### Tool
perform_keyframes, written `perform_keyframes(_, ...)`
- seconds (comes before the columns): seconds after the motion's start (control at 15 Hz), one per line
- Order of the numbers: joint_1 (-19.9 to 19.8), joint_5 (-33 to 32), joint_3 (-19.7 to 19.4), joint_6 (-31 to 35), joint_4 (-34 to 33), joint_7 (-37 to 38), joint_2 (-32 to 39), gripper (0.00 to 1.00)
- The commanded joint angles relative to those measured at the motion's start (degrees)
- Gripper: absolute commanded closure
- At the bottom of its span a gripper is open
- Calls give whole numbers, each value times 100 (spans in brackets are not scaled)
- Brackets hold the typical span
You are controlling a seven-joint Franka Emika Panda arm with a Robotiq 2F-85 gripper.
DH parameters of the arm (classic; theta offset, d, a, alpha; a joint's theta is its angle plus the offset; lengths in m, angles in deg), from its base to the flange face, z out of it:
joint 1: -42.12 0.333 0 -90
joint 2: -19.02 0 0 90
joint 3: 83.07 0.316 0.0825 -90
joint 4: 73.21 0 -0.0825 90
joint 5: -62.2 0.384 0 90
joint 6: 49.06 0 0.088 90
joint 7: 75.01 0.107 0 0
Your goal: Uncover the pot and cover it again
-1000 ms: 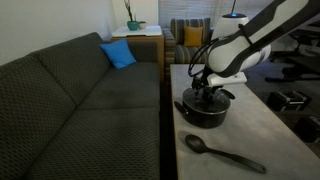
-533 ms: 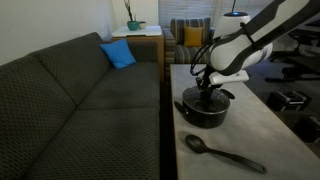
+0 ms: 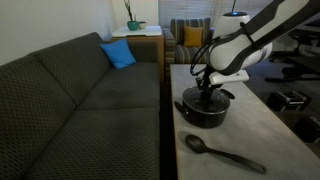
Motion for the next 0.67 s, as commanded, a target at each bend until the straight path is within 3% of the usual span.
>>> perform_keyframes(0.0,24,27,-3,-566,-82,-156,-1,86)
perform_keyframes(0.6,-47,99,226,-443,150,-273,-8,86)
